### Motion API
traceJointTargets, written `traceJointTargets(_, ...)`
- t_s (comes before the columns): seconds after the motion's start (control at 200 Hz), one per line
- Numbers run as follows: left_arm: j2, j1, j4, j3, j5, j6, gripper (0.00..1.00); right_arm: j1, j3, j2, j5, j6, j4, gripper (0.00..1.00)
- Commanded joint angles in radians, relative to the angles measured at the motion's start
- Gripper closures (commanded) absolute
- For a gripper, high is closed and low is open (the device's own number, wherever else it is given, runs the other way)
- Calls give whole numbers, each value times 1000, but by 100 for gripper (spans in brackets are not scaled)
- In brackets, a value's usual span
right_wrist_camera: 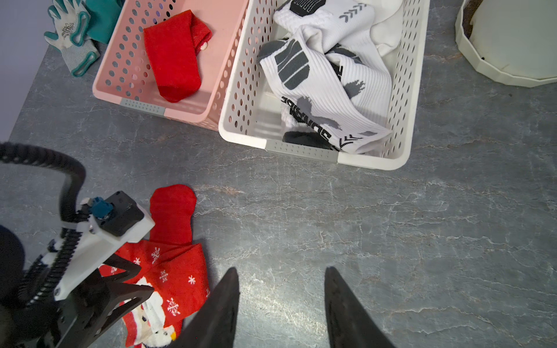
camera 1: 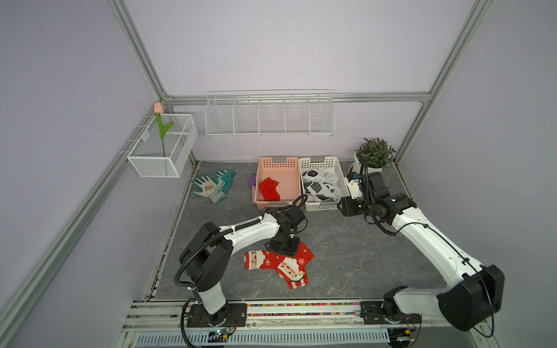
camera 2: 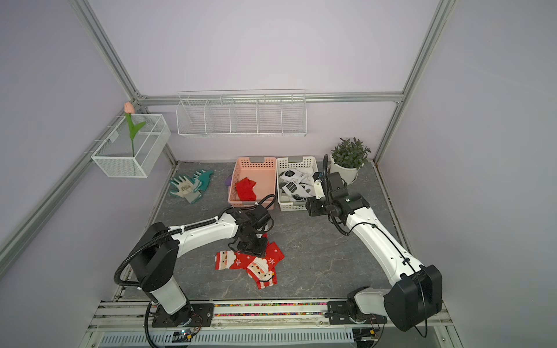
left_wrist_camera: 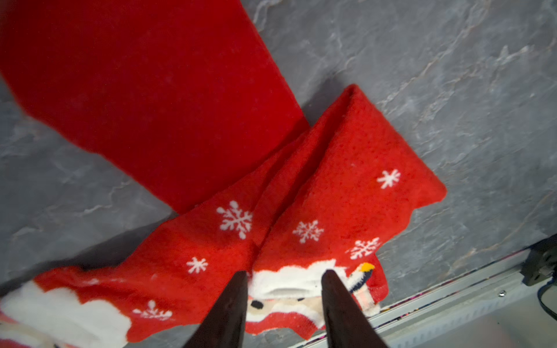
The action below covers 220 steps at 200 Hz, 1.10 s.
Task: Sort the socks into the basket by color
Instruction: Pick up the sock at the center of the board.
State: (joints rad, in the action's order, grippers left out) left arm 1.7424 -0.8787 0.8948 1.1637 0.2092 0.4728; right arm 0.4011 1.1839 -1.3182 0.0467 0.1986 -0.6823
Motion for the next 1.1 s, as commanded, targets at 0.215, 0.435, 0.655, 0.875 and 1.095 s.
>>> traceJointTargets(0.215, 44, -9, 12, 44, 32, -22, 56, 4, 7, 21, 16, -2, -5, 52)
traceJointTargets(0.435, 46, -9, 39, 55, 4, -36, 56, 3, 11, 16, 18, -2, -6, 51)
traceJointTargets(0.655, 54, -8, 29, 46, -4, -24, 56, 4, 16, 16, 19, -1, -8, 51)
traceJointTargets(0.875, 51, -9, 26, 44, -15, -22, 55, 4, 14, 16, 19, -3, -14, 51)
traceJointTargets(1.095, 69, -8, 18, 39, -6, -25, 54, 2, 16, 23, 18, -4, -19, 51)
